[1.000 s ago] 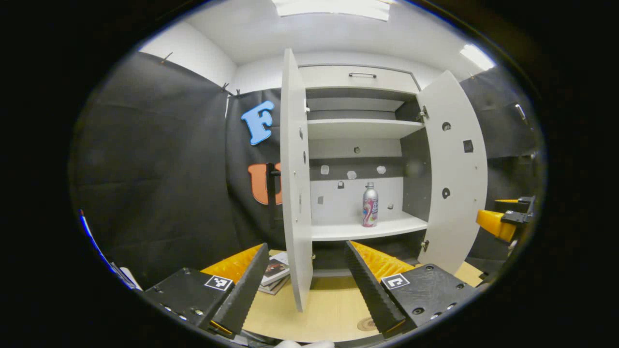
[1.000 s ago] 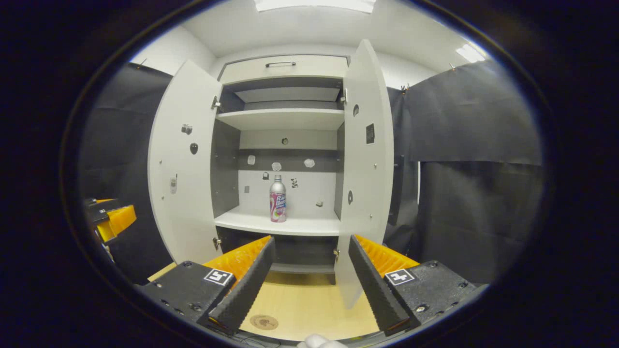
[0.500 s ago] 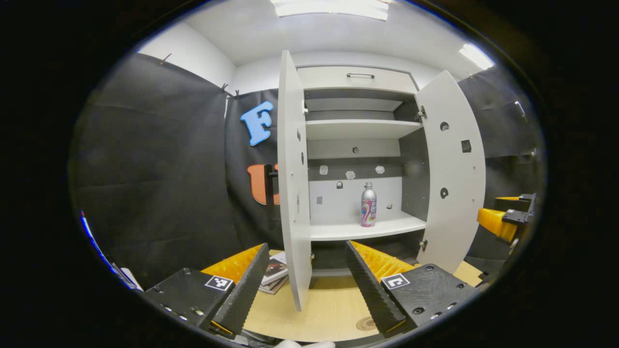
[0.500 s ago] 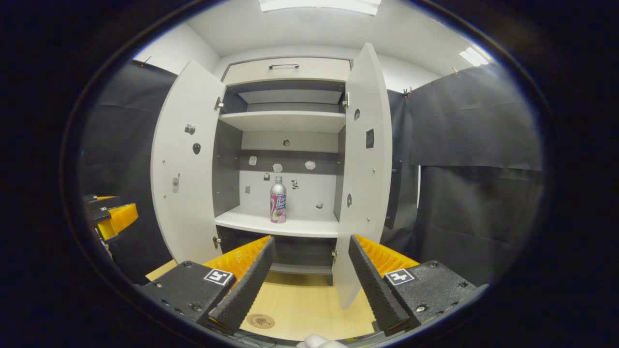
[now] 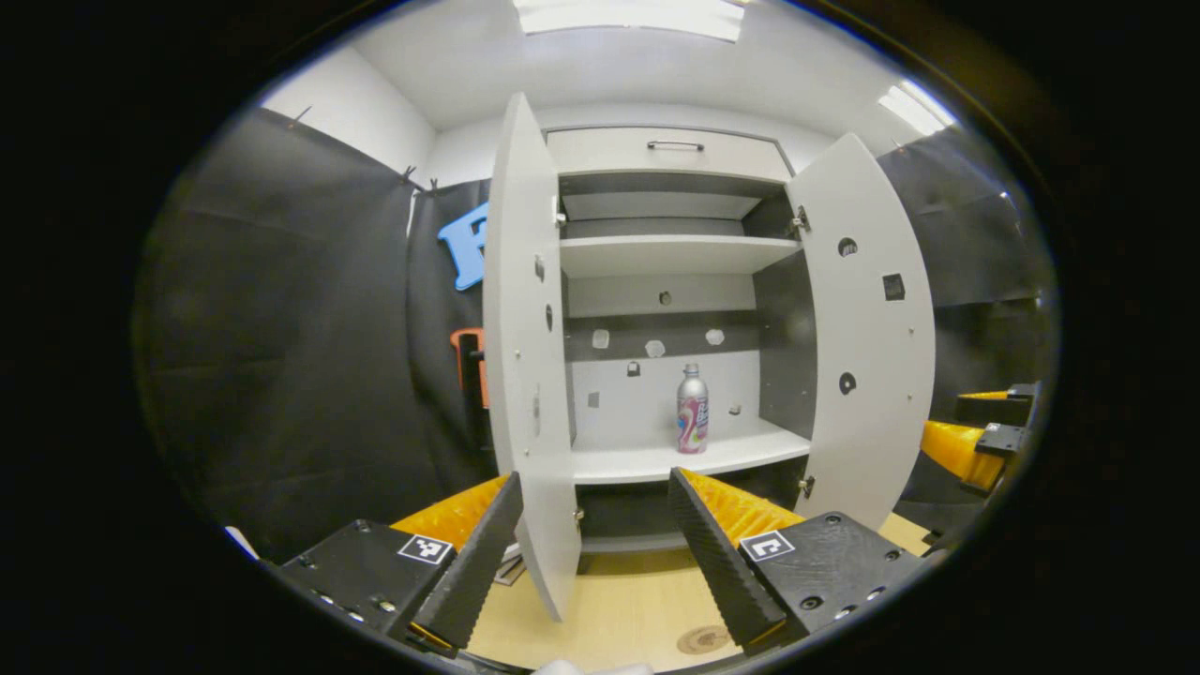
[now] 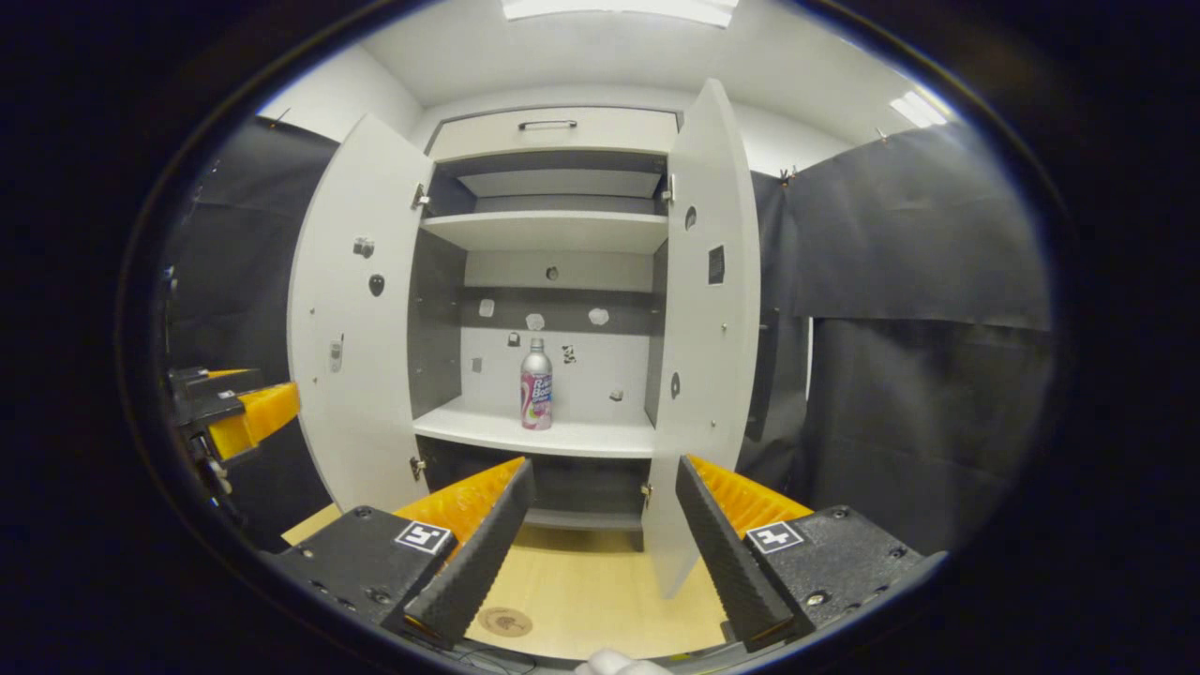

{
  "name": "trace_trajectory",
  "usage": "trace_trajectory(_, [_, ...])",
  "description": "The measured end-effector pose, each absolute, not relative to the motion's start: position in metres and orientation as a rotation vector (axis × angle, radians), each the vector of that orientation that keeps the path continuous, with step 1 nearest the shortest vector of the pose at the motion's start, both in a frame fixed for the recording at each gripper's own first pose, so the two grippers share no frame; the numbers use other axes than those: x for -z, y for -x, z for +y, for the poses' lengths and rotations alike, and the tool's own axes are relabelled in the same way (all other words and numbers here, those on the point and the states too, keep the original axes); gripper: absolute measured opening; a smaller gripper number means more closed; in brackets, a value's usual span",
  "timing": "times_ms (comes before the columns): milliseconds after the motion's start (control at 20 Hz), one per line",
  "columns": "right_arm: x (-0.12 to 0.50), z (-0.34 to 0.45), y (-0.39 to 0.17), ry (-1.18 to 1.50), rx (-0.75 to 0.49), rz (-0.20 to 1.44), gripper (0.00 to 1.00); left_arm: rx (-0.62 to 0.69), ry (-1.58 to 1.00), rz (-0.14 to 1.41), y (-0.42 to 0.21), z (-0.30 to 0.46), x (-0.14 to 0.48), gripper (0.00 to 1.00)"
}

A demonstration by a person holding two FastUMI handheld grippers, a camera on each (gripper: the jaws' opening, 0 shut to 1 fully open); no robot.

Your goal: Grasp the bottle in the cabinet with the left hand and place it on the coaster, then close the right door with the right hand and the left door with the left hand.

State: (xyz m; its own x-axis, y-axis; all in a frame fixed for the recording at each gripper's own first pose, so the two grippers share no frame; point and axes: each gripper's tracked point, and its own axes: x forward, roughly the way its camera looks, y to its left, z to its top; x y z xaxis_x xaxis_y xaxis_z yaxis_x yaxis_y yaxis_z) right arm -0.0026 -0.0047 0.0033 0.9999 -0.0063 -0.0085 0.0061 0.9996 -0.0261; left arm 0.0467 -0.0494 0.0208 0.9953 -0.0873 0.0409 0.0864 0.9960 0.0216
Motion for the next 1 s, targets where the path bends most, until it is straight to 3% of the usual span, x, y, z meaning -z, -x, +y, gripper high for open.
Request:
trace_trajectory(50, [-0.005, -0.005, 0.001, 0.028, 0.003, 0.009, 0.99, 0.100, -0.016, -0.046, -0.058, -0.059, -0.025, 0.95])
trace_trajectory(200, [-0.012, -0.008, -0.007, 0.031, -0.015, 0.003, 0.99, 0.117, -0.014, -0.078, -0.100, -0.087, -0.039, 0.99])
trace_trajectory(550, [-0.023, -0.030, -0.032, 0.014, -0.027, 0.014, 0.99, 0.156, 0.005, -0.110, -0.225, -0.156, -0.059, 0.95])
trace_trajectory(650, [-0.027, -0.033, -0.040, 0.021, -0.029, 0.017, 1.00, 0.151, -0.002, -0.109, -0.263, -0.172, -0.058, 0.99])
trace_trajectory(700, [-0.027, -0.034, -0.043, 0.028, -0.029, 0.017, 1.00, 0.156, 0.001, -0.113, -0.284, -0.180, -0.055, 0.95])
trace_trajectory(800, [-0.030, -0.035, -0.046, 0.040, -0.029, 0.014, 0.99, 0.162, 0.015, -0.108, -0.314, -0.194, -0.052, 0.99])
trace_trajectory(1000, [-0.028, -0.033, -0.051, 0.052, -0.027, 0.026, 0.99, 0.157, 0.034, -0.064, -0.369, -0.214, -0.027, 0.95])
